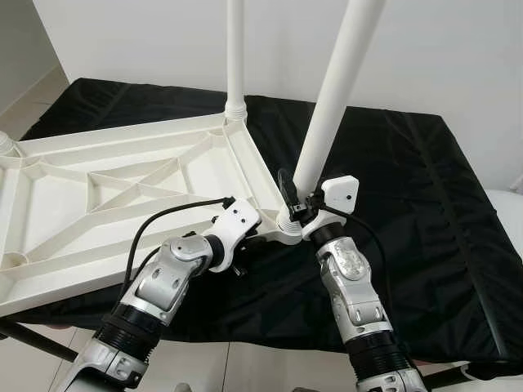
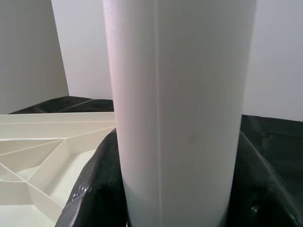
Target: Building children table
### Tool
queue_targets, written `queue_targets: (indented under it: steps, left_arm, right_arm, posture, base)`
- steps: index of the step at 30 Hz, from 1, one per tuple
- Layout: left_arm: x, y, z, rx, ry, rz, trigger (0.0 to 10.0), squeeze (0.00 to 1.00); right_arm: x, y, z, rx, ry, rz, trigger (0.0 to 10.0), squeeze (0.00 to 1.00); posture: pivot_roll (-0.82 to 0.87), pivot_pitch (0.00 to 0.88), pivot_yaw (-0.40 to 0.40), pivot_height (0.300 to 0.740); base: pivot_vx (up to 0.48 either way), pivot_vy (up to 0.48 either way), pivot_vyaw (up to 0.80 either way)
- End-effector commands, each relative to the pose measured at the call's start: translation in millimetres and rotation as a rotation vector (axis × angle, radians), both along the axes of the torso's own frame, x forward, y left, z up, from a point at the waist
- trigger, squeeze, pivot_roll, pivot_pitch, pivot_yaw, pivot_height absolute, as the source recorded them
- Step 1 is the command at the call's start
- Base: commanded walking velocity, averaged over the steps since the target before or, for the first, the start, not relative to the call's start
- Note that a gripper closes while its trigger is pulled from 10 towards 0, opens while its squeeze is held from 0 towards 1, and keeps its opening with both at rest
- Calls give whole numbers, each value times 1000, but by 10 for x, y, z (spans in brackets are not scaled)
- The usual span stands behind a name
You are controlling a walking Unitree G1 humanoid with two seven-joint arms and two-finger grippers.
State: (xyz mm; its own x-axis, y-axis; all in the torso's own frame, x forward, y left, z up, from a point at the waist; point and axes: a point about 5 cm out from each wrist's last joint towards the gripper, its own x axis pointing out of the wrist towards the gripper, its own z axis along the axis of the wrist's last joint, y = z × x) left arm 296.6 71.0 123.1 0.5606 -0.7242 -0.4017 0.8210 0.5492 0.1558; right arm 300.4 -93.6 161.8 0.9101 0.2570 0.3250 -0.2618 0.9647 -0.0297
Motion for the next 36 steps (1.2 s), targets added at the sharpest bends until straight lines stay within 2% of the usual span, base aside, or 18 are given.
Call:
queue_targets:
  steps: [1,23,24,36]
  left_arm:
    - [-88,-68,-82,5,55,-59,10000,0]
    - [-98,-55,-69,6,54,-60,10000,0]
    - [-98,-53,-68,6,55,-60,10000,0]
    - [-106,-52,-62,7,55,-65,10000,0]
  right_arm:
    - [-10,-49,-220,-19,111,-58,10000,0]
    - [-48,16,-248,0,130,-144,10000,0]
    - [-50,-6,-255,3,133,-199,10000,0]
    - [-44,-30,-338,58,215,-304,10000,0]
  posture:
    - [53,24,-57,740]
    - [58,27,-56,740]
    - [59,27,-56,740]
    - [61,26,-51,740]
  base:
    - [0,0,0]
    - [0,0,0]
    - [0,0,0]
    - [0,0,0]
